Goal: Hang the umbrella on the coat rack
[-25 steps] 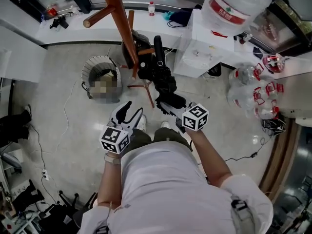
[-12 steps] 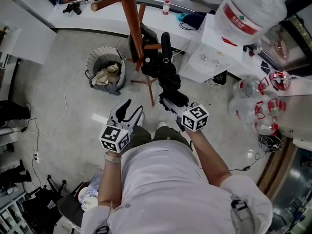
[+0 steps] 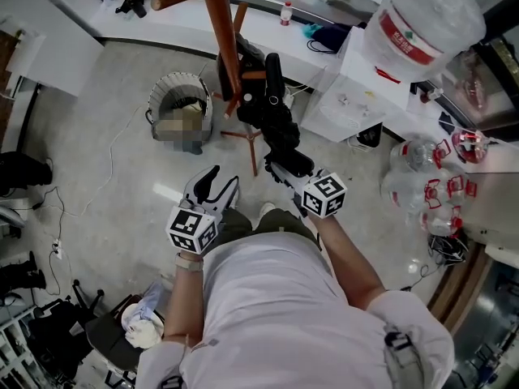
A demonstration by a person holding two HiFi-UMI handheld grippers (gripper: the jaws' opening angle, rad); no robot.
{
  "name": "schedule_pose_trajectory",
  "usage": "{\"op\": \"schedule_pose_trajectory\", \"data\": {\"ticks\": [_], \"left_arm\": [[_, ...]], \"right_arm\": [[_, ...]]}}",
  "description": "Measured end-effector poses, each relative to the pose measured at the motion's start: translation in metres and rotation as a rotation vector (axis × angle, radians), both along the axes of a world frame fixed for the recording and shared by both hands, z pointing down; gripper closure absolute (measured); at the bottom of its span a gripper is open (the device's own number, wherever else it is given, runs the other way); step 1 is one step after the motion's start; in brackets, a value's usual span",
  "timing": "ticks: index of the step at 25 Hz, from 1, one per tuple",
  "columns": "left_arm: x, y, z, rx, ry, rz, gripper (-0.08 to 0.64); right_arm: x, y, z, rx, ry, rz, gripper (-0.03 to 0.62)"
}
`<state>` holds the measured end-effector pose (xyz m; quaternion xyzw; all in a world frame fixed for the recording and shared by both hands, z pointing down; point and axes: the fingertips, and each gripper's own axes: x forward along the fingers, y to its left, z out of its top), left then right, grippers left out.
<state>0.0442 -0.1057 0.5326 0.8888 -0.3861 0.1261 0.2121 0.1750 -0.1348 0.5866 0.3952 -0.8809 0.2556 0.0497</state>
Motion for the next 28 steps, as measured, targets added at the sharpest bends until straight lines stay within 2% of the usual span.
{"op": "schedule_pose_trajectory", "data": {"ticks": [18, 21, 28], "left_arm": [[-0.009, 0.011, 0.001, -0.003, -0.017, -0.061, 0.345], [-0.014, 0.016, 0.004, -0.011, -0.018, -0.075, 0.345], [-0.019, 0.028, 0.009, -0.026, -0.023, -0.106, 0.345]], "right_arm": [[-0.014, 0.011, 0.028, -0.03, 0.04, -0.062, 0.337], [-0.018, 0.009, 0.033, -0.03, 0.032, -0.061, 0.336], [-0.025, -0.005, 0.052, -0.019, 0.077, -0.069, 0.336]]}}
